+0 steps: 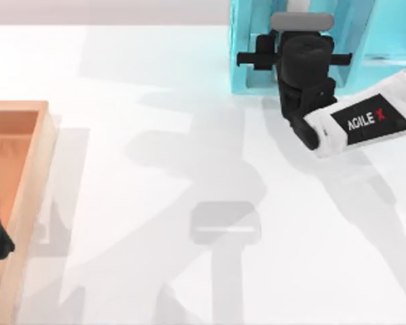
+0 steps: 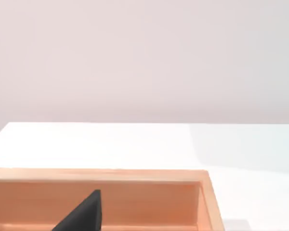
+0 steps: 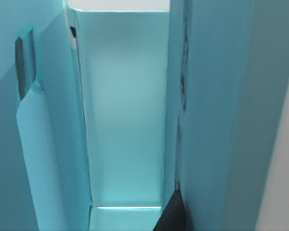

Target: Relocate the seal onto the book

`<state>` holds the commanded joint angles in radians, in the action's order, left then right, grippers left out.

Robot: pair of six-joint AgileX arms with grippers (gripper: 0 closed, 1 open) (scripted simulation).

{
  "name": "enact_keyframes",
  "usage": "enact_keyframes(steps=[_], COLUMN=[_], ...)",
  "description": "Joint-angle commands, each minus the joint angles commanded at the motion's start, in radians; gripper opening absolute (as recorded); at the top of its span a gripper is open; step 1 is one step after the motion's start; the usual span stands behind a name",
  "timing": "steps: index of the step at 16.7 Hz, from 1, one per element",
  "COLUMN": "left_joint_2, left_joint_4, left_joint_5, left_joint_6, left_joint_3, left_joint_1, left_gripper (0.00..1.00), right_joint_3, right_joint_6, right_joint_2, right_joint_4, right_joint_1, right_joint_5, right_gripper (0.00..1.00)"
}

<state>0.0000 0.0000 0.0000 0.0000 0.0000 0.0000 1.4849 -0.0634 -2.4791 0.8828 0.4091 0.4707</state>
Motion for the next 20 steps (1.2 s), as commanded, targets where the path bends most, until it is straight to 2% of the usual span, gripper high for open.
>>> enact_keyframes(steps=[6, 15, 20], left_joint_2=[0.000, 0.000, 0.000], left_joint_4=[0.000, 0.000, 0.000], left_joint_5=[0.000, 0.000, 0.000], left_joint_6=[0.000, 0.000, 0.000], left_joint_3=[0.000, 0.000, 0.000], left_joint_1=[0.000, 0.000, 0.000], left_gripper=[1.00, 1.00, 1.00], right_joint_3=[-0.066, -0.400, -0.516], right_joint_6=[-0.008, -0.036, -0.047], right_joint_2=[0.115, 0.794, 0.981], right_joint_4=[-0.062, -0.380, -0.492], right_joint_1=[0.041, 0.211, 0.272], right_joint_5=[0.027, 0.192, 0.254], right_gripper=[0.00, 0.00, 0.00])
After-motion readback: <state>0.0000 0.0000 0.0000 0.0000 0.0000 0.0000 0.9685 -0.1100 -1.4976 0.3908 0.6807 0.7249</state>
